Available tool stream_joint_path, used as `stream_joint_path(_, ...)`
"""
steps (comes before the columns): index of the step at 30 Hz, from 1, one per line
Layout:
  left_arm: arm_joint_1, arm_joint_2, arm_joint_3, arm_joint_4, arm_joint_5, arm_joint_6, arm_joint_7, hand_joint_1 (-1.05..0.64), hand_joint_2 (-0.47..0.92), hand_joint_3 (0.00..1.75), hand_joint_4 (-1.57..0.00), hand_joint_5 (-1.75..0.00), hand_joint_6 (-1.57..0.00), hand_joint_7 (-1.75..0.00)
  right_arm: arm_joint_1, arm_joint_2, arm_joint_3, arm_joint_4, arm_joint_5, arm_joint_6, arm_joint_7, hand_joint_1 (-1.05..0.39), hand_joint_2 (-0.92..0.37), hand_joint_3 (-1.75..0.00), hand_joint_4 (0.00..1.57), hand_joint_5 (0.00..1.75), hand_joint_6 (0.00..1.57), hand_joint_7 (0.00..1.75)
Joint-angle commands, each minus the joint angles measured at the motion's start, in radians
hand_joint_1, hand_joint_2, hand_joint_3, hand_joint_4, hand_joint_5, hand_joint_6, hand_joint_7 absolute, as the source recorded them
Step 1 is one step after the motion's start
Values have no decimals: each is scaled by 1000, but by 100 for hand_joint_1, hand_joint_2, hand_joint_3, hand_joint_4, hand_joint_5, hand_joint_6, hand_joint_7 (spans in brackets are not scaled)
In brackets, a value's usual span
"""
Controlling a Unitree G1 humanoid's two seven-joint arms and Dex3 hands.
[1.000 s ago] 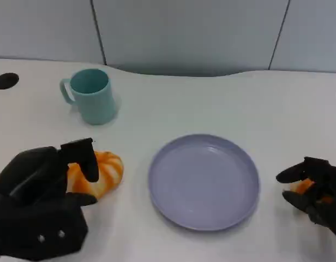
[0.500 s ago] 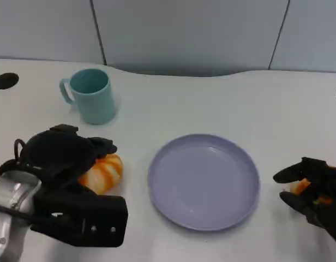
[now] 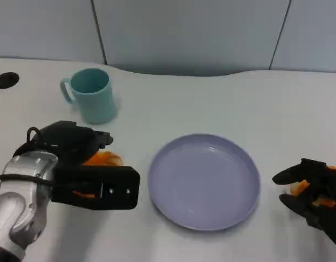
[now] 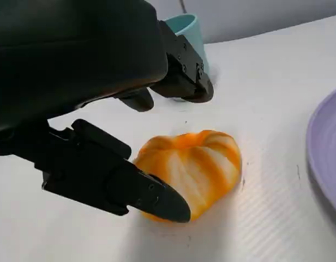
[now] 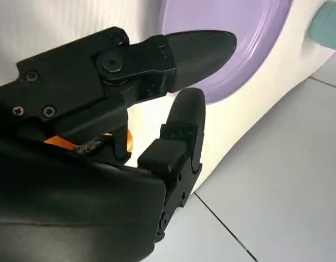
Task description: Grasp the bread from the table and place it into the plate.
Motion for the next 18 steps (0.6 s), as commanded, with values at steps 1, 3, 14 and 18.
stream_joint_path(1,-49,-10,-24,91,3,5,55,-56,68,0,0,-70,-36,-2,13,-10,-14,-20,17,-5,7,-28,-92,-25,72,118,69,82)
stream_joint_path(3,-61,-12,-33,120,-4,-1,66,-56,69,0,0,-66,-37,-2,15,-12,-14,-19,17,-13,7,-27,-92,-25,72,118,69,82)
stream_joint_path(14,-144,-6,-93,321,-51,-61,56,-62,71,0,-1,-55,-34,0,15,-16,-16,-18,14,-26,7,-26,-92,-25,72,120,69,83)
stream_joint_path(18,-158,-6,-113,362,-43,-71,62,-62,71,0,-2,-54,-34,0,16,-15,-17,-15,14,-35,4,-26,-92,-25,72,119,68,83)
